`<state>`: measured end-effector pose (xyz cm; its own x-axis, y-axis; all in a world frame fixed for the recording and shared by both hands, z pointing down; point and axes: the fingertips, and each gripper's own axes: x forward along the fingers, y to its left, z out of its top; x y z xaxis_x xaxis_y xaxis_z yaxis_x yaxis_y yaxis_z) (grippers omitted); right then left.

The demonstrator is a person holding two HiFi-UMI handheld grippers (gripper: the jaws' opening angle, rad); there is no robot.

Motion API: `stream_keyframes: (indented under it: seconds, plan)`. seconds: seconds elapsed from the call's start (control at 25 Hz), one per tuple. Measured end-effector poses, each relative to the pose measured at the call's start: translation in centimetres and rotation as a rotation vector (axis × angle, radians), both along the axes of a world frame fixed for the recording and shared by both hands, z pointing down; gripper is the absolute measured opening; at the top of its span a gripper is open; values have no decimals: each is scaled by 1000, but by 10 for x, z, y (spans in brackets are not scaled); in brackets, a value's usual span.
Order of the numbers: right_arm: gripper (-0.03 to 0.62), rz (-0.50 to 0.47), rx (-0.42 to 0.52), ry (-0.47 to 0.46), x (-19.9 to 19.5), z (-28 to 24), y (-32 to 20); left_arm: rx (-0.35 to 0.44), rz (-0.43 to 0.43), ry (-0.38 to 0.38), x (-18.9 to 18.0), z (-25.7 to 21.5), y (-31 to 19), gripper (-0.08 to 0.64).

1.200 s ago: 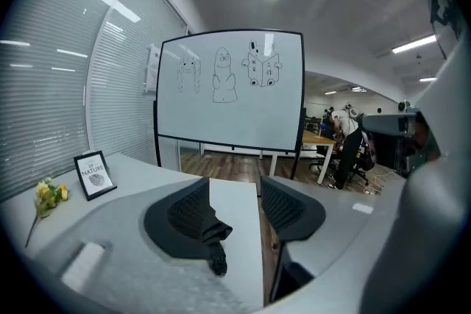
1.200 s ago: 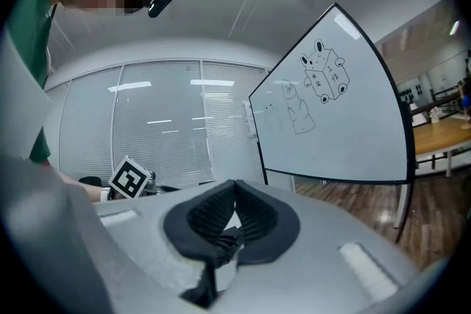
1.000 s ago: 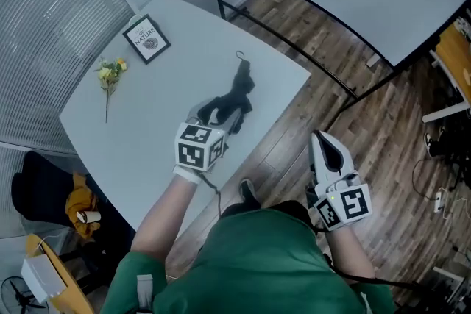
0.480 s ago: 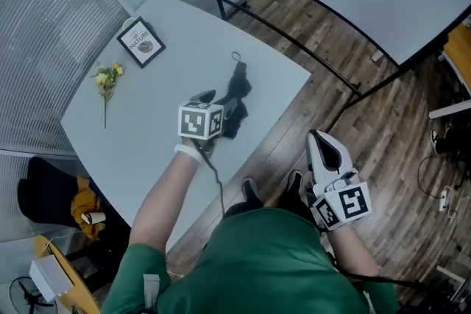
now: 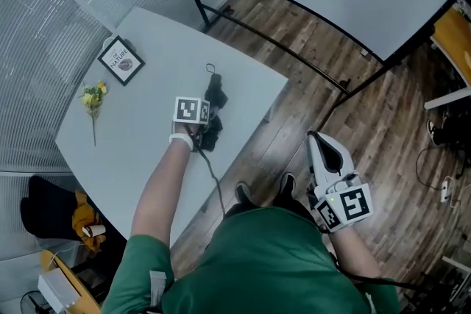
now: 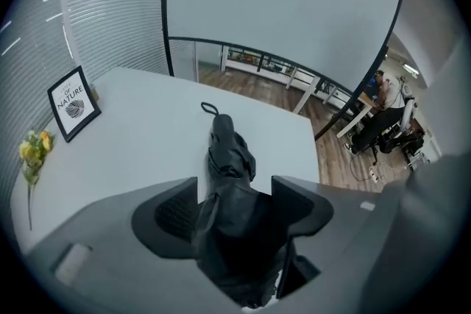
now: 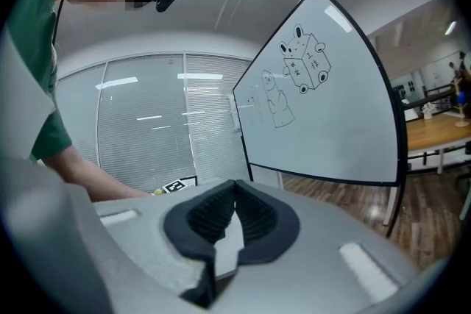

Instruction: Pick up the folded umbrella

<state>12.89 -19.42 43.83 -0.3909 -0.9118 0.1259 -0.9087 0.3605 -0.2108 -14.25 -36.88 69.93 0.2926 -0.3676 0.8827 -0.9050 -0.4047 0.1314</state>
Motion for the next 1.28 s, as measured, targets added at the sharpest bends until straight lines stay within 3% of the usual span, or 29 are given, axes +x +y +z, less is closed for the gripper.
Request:
stream_keyframes:
  seconds: [0.32,0.64,1.0,1.28]
  plan:
    - [3,119,-43,-6,63,13,0,-104,-23,-82,5,51,-10,333]
    - [3,143,-68,-8,80,24,-3,-132,9,-193,10,74,-6,337]
    - [3,80,-72,35,53,31,-8,-116,0,-110,5,74,-7,301]
    - [3,41,-56,40,38,24,-13,-57,-4,-35,8,58,3,284]
